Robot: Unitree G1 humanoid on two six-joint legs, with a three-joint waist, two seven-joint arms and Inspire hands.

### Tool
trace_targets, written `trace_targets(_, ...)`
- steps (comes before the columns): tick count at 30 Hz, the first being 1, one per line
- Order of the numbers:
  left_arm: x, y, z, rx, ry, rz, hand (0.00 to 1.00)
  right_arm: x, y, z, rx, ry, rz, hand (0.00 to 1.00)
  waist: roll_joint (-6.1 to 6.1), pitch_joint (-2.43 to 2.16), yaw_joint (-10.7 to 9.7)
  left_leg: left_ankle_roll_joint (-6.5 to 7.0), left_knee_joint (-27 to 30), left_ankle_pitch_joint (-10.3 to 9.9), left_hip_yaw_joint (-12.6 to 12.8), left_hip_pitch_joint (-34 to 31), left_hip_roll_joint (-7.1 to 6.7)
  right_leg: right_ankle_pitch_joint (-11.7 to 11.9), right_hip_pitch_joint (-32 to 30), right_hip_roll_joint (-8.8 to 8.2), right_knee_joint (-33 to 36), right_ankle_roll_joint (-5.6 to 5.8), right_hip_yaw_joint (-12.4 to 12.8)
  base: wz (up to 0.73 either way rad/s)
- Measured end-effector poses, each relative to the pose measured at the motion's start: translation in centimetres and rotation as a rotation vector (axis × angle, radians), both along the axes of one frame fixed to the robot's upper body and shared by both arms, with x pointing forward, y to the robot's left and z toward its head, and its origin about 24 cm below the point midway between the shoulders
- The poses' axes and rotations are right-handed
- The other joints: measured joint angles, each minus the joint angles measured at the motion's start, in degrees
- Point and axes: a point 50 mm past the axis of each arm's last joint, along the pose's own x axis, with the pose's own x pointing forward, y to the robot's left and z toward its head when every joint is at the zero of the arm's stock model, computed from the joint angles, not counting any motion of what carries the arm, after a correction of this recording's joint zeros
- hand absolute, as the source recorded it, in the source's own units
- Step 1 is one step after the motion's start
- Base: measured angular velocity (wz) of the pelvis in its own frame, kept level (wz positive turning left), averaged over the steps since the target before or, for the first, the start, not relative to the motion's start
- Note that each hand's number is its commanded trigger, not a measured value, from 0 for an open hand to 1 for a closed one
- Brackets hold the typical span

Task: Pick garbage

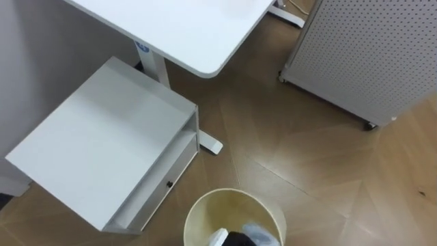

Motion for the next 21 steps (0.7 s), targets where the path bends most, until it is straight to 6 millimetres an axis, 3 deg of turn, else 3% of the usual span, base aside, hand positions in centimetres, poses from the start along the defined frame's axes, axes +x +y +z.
trace_targets(5, -0.2, 0.7, -0.3, 0.007, 0.02, 0.009, 0.0, -0.2, -0.1, -0.1, -0.003, 0.007, -0.001, 1.0, -0.03, -0.03, 0.4, 0.0, -0.4, 0.0, 0.1, 0.8, 0.07, 0.4, 0.9, 0.23, -0.7, -0.04, 0.0, -0.02)
trace_targets(14, -1.6, 3.3, -1.8, 0.054, 0.095, 0.033, 0.0, -1.2, -0.3, -0.6, 0.035, 0.044, 0.001, 1.0, 0.24, -0.04, 2.7, 0.02, -2.6, 0.1, 0.3, 6.4, -0.07, 0.6, 6.6, 0.23, -2.9, 0.26, -0.5, 0.0)
trace_targets(16, -1.5, 3.9, -1.8, 0.062, 0.093, 0.057, 0.0, -1.5, -0.6, -0.7, 0.038, 0.051, -0.011, 1.0, 0.65, -0.14, 3.2, 0.26, -3.5, 0.3, 0.3, 7.7, -0.22, 0.9, 8.1, 0.11, -4.2, 0.56, -0.8, 0.07)
trace_targets(18, -1.5, 4.9, -1.9, 0.073, 0.086, 0.085, 0.0, -1.9, -1.2, -0.8, 0.035, 0.056, -0.037, 1.0, 1.59, -0.65, 3.3, 0.47, -5.3, 0.8, 0.1, 9.4, -0.83, 1.5, 9.9, -0.06, -5.9, 1.03, -0.8, 0.02)
trace_targets(21, -1.1, 6.4, -1.8, 0.096, 0.063, 0.119, 0.0, -2.1, -2.1, -0.9, 0.021, 0.065, -0.059, 1.0, 2.29, -0.68, 3.6, 0.65, -7.0, 0.9, 0.3, 12.3, -1.37, 1.6, 12.4, -0.27, -6.9, 1.43, -0.7, -0.02)
